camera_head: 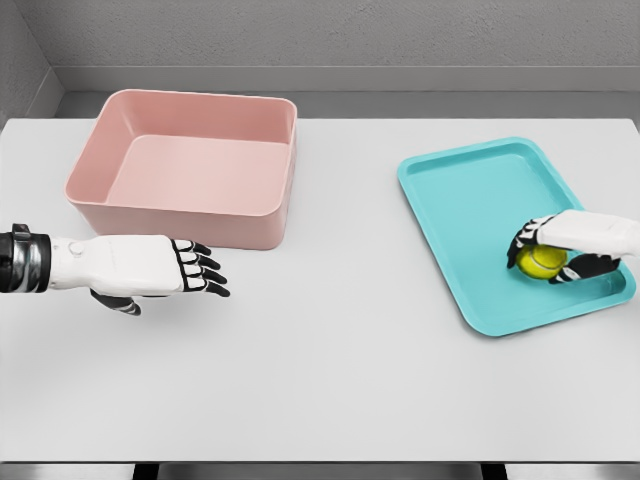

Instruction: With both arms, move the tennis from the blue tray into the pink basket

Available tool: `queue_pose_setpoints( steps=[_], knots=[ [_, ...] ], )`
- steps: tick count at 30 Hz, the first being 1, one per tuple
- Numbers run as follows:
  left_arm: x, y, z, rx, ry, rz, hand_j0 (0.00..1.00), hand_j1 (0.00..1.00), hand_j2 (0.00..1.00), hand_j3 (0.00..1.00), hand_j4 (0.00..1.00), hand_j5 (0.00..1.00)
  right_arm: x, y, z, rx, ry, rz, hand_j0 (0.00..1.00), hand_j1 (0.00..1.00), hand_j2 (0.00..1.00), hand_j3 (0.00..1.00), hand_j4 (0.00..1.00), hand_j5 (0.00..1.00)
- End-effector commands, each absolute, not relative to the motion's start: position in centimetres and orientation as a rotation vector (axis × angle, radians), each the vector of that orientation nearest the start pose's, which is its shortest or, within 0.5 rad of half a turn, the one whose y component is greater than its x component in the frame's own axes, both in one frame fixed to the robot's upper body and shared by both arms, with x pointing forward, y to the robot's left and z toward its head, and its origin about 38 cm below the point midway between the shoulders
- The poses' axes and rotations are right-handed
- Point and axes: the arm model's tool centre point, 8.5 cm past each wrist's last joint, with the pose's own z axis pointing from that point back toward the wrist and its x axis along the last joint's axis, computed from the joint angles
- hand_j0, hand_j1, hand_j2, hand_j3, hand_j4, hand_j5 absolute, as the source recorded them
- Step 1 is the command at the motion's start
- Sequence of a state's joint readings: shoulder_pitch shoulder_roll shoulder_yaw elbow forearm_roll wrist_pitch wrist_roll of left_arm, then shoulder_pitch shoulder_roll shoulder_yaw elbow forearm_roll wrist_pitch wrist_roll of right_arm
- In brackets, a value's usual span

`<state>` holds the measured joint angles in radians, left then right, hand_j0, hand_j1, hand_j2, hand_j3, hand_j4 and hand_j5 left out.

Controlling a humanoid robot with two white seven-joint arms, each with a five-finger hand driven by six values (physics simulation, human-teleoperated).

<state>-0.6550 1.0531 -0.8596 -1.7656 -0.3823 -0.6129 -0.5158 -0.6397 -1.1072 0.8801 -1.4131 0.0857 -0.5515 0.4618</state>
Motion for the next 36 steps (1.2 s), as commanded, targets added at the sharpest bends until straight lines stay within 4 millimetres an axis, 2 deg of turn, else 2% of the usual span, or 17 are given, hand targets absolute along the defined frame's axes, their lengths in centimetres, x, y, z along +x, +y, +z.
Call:
queue_pose_setpoints(
  steps=[1, 9, 16, 25, 33, 36],
  knots=[
    [35.7, 28.0, 20.8, -0.283, 1.627, 3.095, 1.00, 1.00, 1.00, 1.00, 1.00, 1.00, 39.2, -38.2, 19.0, -0.211, -1.210, 1.931, 0.57, 0.57, 0.57, 0.57, 0.57, 0.57],
    [35.7, 28.0, 20.8, -0.282, 1.629, 3.093, 1.00, 1.00, 1.00, 1.00, 1.00, 1.00, 39.0, -37.2, 19.6, -0.198, -1.237, 1.954, 0.57, 0.57, 0.57, 0.57, 0.57, 0.57],
    [35.7, 27.9, 20.8, -0.280, 1.631, 3.092, 1.00, 1.00, 1.00, 1.00, 1.00, 1.00, 38.6, -34.7, 21.1, -0.180, -1.309, 2.008, 0.57, 0.57, 0.57, 0.57, 0.57, 0.57],
    [35.7, 27.9, 20.8, -0.280, 1.630, 3.092, 1.00, 1.00, 1.00, 1.00, 1.00, 1.00, 38.2, -32.2, 21.8, -0.130, -1.388, 2.060, 0.57, 0.57, 0.57, 0.57, 0.57, 0.57],
    [35.7, 28.0, 20.8, -0.282, 1.629, 3.093, 1.00, 1.00, 1.00, 1.00, 1.00, 1.00, 38.6, -28.5, 22.0, -0.057, -1.492, 2.103, 0.57, 0.57, 0.57, 0.57, 0.57, 0.57],
    [35.7, 28.0, 20.8, -0.282, 1.629, 3.093, 1.00, 1.00, 1.00, 1.00, 1.00, 1.00, 38.9, -26.4, 22.4, -0.022, -1.541, 2.125, 0.57, 0.57, 0.57, 0.57, 0.57, 0.57]
  ],
)
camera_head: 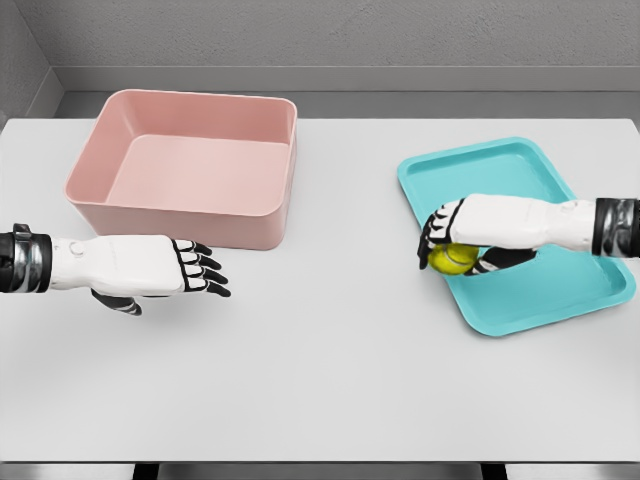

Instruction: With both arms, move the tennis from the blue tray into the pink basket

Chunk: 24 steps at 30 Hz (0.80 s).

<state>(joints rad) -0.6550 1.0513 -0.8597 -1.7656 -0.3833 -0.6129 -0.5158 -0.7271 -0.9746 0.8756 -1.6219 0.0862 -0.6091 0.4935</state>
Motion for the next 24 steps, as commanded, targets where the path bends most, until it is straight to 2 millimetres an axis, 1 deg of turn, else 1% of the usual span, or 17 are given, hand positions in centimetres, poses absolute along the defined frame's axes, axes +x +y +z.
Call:
queue_pose_setpoints(
  steps=[1, 4, 7, 10, 11, 15, 18, 24],
  knots=[
    [35.6, 28.0, 20.7, -0.281, 1.627, 3.095, 1.00, 1.00, 1.00, 1.00, 1.00, 1.00, 38.9, -25.8, 22.6, -0.015, -1.556, 2.130, 0.57, 0.57, 0.57, 0.57, 0.57, 0.57],
    [35.6, 28.0, 20.7, -0.281, 1.627, 3.095, 1.00, 1.00, 1.00, 1.00, 1.00, 1.00, 39.0, -24.5, 22.5, 0.014, -1.578, 2.141, 0.57, 0.57, 0.57, 0.57, 0.57, 0.57],
    [35.7, 28.0, 20.8, -0.283, 1.627, 3.094, 1.00, 1.00, 1.00, 1.00, 1.00, 1.00, 39.0, -23.7, 22.3, 0.035, -1.598, 2.141, 0.57, 0.57, 0.57, 0.57, 0.57, 0.57],
    [35.7, 28.0, 20.8, -0.283, 1.627, 3.094, 1.00, 1.00, 1.00, 1.00, 1.00, 1.00, 38.9, -22.1, 21.9, 0.078, -1.618, 2.150, 0.57, 0.57, 0.57, 0.57, 0.57, 0.57],
    [35.7, 28.0, 20.8, -0.283, 1.627, 3.094, 1.00, 1.00, 1.00, 1.00, 1.00, 1.00, 38.8, -22.0, 21.8, 0.084, -1.613, 2.155, 0.57, 0.57, 0.57, 0.57, 0.57, 0.57],
    [35.6, 28.0, 20.7, -0.281, 1.627, 3.095, 1.00, 1.00, 1.00, 1.00, 1.00, 1.00, 38.6, -20.4, 21.3, 0.133, -1.631, 2.162, 0.57, 0.57, 0.57, 0.57, 0.57, 0.57],
    [35.6, 28.0, 20.7, -0.280, 1.624, 3.097, 1.00, 1.00, 1.00, 1.00, 1.00, 1.00, 38.3, -18.7, 20.8, 0.184, -1.654, 2.168, 0.57, 0.57, 0.57, 0.57, 0.57, 0.57],
    [35.5, 28.0, 20.5, -0.270, 1.627, 3.101, 1.00, 1.00, 1.00, 1.00, 1.00, 1.00, 38.1, -16.3, 20.4, 0.245, -1.696, 2.164, 0.57, 0.57, 0.57, 0.57, 0.57, 0.57]
  ],
)
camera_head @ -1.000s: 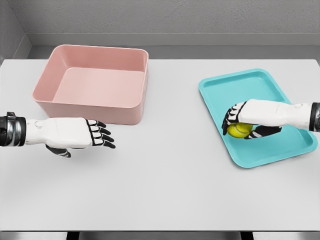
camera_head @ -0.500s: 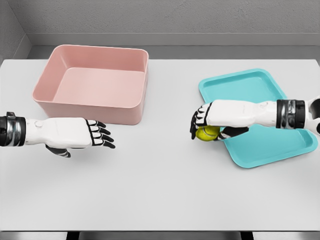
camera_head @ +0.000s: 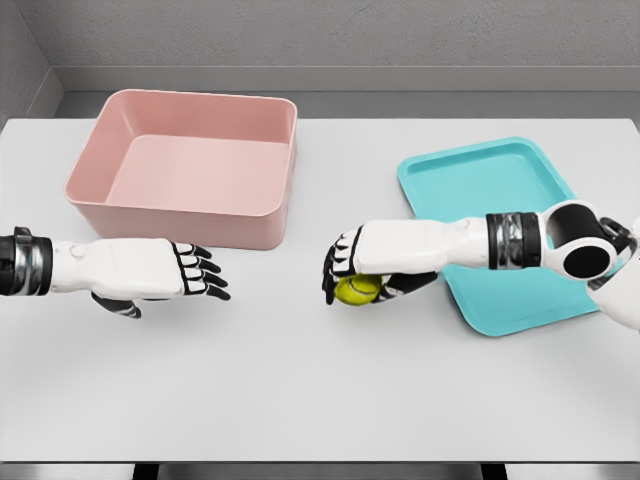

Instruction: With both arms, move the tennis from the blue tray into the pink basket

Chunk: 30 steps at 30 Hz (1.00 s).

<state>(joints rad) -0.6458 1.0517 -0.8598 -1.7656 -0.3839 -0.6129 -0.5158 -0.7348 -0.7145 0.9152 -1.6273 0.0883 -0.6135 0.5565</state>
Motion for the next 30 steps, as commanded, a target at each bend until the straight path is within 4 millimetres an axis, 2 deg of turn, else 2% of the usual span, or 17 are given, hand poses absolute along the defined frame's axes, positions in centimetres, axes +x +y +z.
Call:
queue_pose_setpoints(
  steps=[1, 9, 18, 22, 30],
  knots=[
    [35.5, 28.1, 20.5, -0.272, 1.625, 3.102, 1.00, 1.00, 1.00, 1.00, 1.00, 1.00, 38.1, -15.8, 20.4, -0.323, 2.168, -2.752, 0.57, 0.57, 0.57, 0.57, 0.57, 0.57],
    [35.4, 28.0, 20.4, -0.266, 1.627, 3.103, 1.00, 1.00, 1.00, 1.00, 1.00, 1.00, 38.7, -12.5, 19.1, -0.382, 2.135, -2.763, 0.57, 0.57, 0.57, 0.57, 0.57, 0.57],
    [35.4, 28.1, 20.3, -0.265, 1.625, 3.105, 1.00, 1.00, 1.00, 1.00, 1.00, 1.00, 39.2, -11.0, 17.2, -0.396, 2.099, -2.829, 0.57, 0.57, 0.57, 0.57, 0.57, 0.57],
    [35.4, 28.1, 20.3, -0.263, 1.625, 3.107, 1.00, 1.00, 1.00, 1.00, 1.00, 1.00, 39.0, -9.0, 16.0, -0.430, 2.042, -2.860, 0.57, 0.57, 0.57, 0.57, 0.57, 0.57],
    [35.4, 28.2, 20.3, -0.267, 1.625, 3.107, 1.00, 1.00, 1.00, 1.00, 1.00, 1.00, 39.0, -8.2, 16.1, -0.431, 2.027, -2.863, 0.57, 0.57, 0.57, 0.57, 0.57, 0.57]
  ],
)
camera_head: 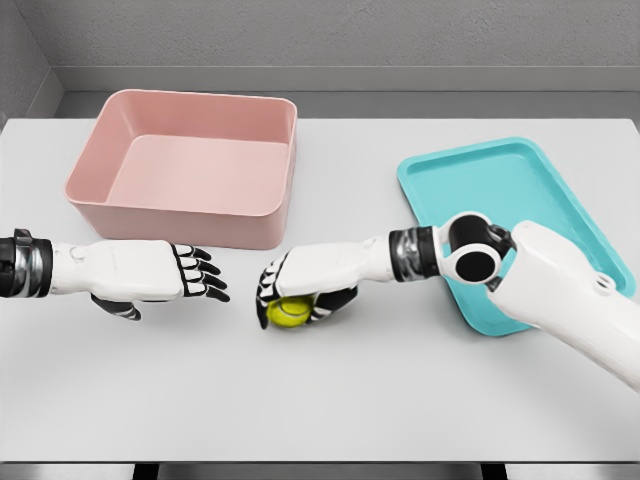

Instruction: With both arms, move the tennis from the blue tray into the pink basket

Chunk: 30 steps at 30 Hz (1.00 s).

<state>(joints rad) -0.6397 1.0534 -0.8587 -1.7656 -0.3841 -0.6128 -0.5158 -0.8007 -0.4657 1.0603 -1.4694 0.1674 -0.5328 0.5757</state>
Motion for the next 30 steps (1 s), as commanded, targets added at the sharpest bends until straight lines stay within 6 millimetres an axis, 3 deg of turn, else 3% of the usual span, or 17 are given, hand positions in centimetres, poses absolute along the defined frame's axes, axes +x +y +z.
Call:
queue_pose_setpoints(
  steps=[1, 9, 20, 22, 24, 26, 28, 30],
  knots=[
    [35.4, 28.2, 20.3, -0.266, 1.622, 3.109, 1.00, 1.00, 1.00, 1.00, 1.00, 1.00, 39.0, -8.1, 16.1, -0.433, 2.026, -2.861, 0.57, 0.57, 0.57, 0.57, 0.57, 0.57],
    [35.4, 28.3, 20.3, -0.269, 1.619, 3.111, 1.00, 1.00, 1.00, 1.00, 1.00, 1.00, 39.1, -6.6, 15.3, -0.461, 1.991, -2.888, 0.57, 0.57, 0.57, 0.57, 0.57, 0.57],
    [35.3, 28.8, 20.4, -0.284, 1.604, 3.125, 1.00, 1.00, 1.00, 1.00, 1.00, 1.00, 39.7, -6.9, 14.8, -0.454, 1.992, -2.915, 0.58, 0.58, 0.58, 0.58, 0.58, 0.58],
    [35.3, 28.8, 20.4, -0.282, 1.604, 3.126, 1.00, 1.00, 1.00, 1.00, 1.00, 1.00, 39.7, -6.9, 14.8, -0.453, 1.991, -2.920, 0.72, 0.72, 0.72, 0.72, 0.72, 0.72],
    [35.3, 28.9, 20.4, -0.285, 1.600, 3.129, 1.00, 1.00, 1.00, 1.00, 1.00, 1.00, 39.8, -6.9, 14.8, -0.445, 1.992, -2.937, 0.97, 0.97, 0.97, 0.97, 0.97, 0.97],
    [35.4, 29.5, 20.9, -0.313, 1.584, 3.139, 1.00, 1.00, 1.00, 1.00, 1.00, 1.00, 39.8, -6.9, 14.8, -0.443, 1.992, -2.942, 1.00, 1.00, 1.00, 1.00, 1.00, 1.00],
    [35.5, 31.5, 22.3, -0.406, 1.541, 3.170, 1.00, 1.00, 1.00, 1.00, 1.00, 1.00, 39.8, -6.8, 14.8, -0.444, 1.991, -2.939, 1.00, 1.00, 1.00, 1.00, 1.00, 1.00],
    [35.3, 31.6, 21.8, -0.389, 1.536, 3.182, 1.00, 1.00, 1.00, 1.00, 1.00, 1.00, 39.7, -6.8, 14.9, -0.447, 1.990, -2.932, 1.00, 1.00, 1.00, 1.00, 1.00, 1.00]
  ],
)
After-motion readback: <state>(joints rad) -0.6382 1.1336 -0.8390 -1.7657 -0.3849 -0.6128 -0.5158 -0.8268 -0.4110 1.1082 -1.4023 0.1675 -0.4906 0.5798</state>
